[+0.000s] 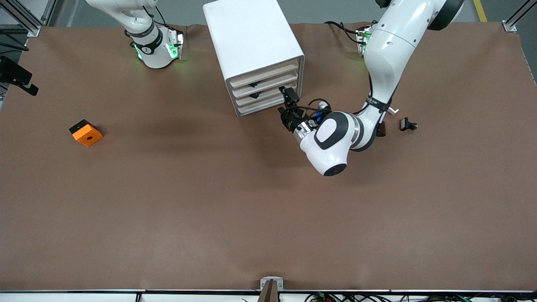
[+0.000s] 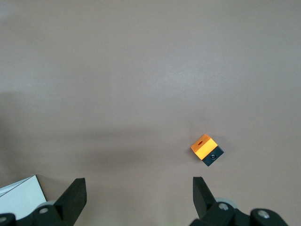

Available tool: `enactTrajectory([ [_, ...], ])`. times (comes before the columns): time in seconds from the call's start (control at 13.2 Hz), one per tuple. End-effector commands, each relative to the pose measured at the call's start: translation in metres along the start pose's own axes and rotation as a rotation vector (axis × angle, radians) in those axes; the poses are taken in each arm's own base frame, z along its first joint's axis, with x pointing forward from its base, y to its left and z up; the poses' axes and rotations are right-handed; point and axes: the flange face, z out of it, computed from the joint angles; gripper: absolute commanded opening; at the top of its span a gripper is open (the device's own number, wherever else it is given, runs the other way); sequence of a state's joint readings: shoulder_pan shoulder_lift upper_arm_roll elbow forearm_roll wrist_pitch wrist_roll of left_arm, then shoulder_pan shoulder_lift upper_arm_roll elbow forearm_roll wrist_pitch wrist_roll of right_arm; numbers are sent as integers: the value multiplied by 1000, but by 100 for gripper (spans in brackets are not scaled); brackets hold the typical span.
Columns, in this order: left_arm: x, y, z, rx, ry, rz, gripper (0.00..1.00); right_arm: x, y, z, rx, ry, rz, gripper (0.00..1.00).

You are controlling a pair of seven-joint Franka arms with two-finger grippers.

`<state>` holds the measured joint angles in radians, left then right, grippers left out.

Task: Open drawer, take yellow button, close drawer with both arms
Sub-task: 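Reach the left gripper to the cabinet's top drawer handle and grasp it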

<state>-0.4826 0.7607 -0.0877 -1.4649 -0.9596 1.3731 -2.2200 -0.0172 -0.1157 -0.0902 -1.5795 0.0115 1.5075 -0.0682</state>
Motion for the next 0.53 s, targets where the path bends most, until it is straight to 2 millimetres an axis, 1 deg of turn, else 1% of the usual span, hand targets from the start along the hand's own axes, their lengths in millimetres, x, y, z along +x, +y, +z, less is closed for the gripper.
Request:
enactTrajectory([
  [0.0,-10,-3,9,33,0,-72,97,-4,4,-5,-7,0,12,100],
  [0.08,-13,-3,16,36,11,-84,90,-3,3,-3,-8,-1,7,100],
  [0.23,-18,-2,36,43,42,-99,90,-2,1,-4,-37,0,-1,100],
  [0.3,-20,-3,42,47,52,-104,88,-2,-1,-4,-48,-1,-7,100],
  [0.38,-22,-4,43,49,51,-101,80,-2,-1,-4,-48,1,-10,100],
  [0.45,-22,-4,45,52,53,-101,78,-2,-1,-4,-48,2,-10,100],
])
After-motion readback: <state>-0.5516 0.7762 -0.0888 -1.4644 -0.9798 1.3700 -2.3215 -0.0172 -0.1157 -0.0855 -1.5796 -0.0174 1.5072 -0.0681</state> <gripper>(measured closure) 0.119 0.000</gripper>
